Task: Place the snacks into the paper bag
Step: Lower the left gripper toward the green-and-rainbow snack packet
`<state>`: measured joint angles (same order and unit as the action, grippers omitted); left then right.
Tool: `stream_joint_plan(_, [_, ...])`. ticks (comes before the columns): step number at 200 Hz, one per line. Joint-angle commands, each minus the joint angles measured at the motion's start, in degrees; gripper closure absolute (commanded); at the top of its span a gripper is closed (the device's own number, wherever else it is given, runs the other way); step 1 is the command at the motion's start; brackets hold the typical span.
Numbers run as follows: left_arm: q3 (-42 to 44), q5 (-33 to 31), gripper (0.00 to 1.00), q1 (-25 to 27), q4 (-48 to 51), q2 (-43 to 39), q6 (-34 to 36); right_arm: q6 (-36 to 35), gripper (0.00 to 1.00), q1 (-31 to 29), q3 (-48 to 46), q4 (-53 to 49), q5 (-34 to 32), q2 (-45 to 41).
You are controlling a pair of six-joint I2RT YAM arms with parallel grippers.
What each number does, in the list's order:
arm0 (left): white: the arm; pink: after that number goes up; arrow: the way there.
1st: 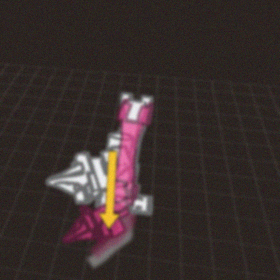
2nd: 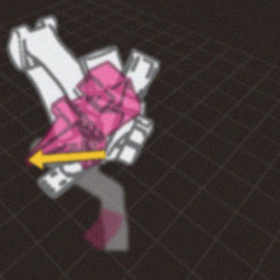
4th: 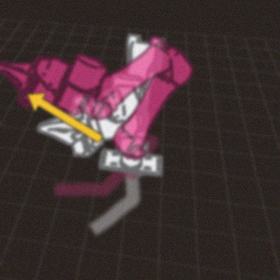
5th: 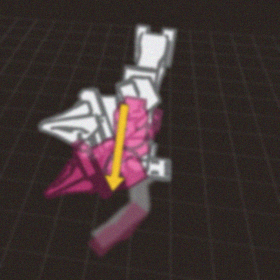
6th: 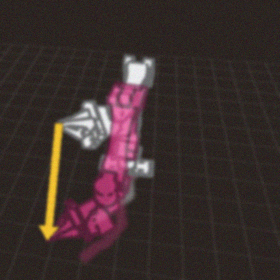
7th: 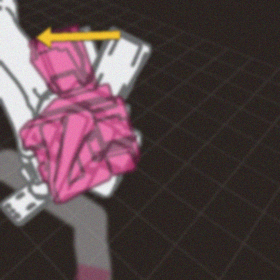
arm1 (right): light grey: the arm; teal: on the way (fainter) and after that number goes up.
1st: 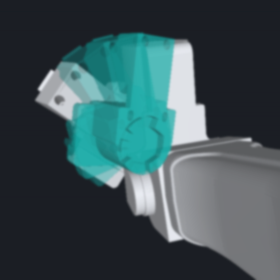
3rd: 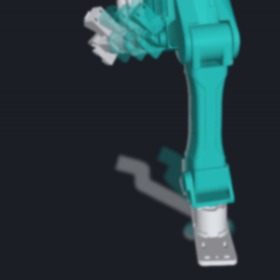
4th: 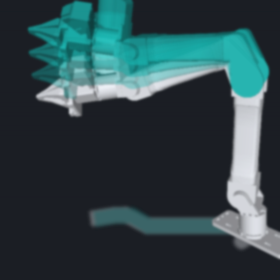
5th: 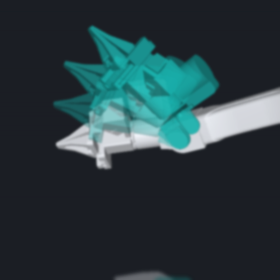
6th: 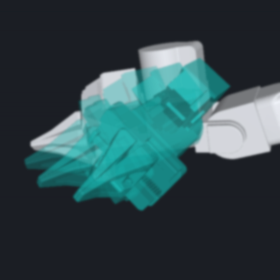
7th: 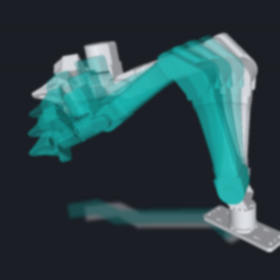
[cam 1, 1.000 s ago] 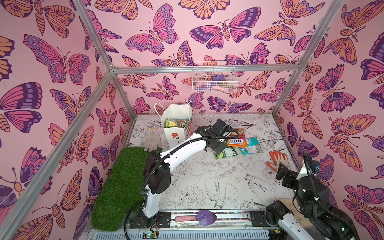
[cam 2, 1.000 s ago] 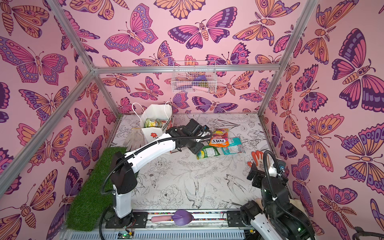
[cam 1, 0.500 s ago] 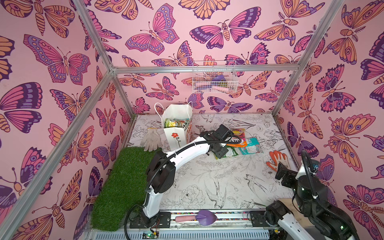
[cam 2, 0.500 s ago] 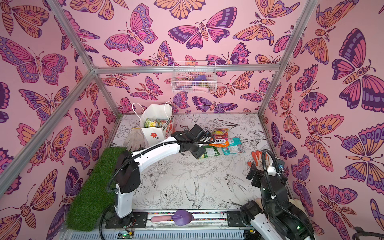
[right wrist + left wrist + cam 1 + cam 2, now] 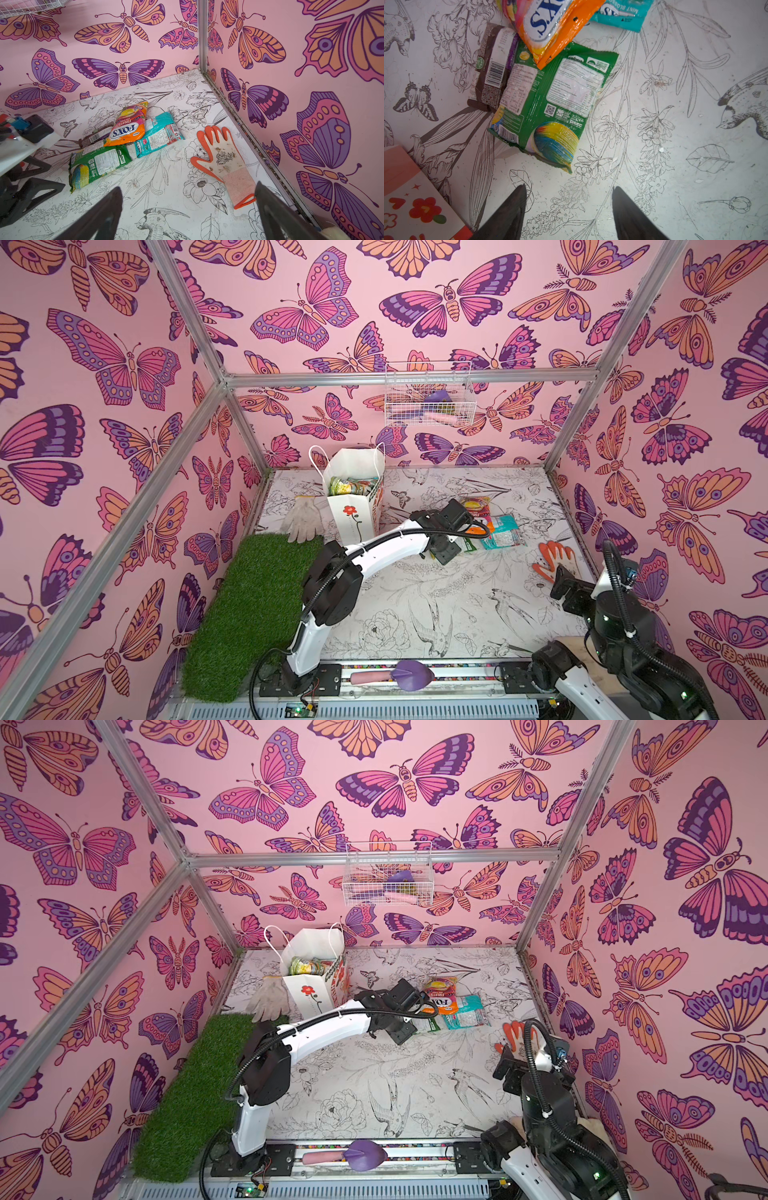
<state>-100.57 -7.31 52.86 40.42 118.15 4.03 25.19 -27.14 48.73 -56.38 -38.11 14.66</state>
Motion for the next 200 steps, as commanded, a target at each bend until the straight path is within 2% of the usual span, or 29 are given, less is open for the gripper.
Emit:
stream_joint_plan(1, [0.3,-1.2,0.32,0.2,0.1,1.3,0.7,-0.2,0.01,0.2,-0.1,0.2,-1.0,-0.3])
stream_joint_plan(200, [-0.2,-3.0,0.32,1.3,0.2,4.1,1.8,-0.4,0.01,0.2,-0.3,0.3,-0.6,-0.8])
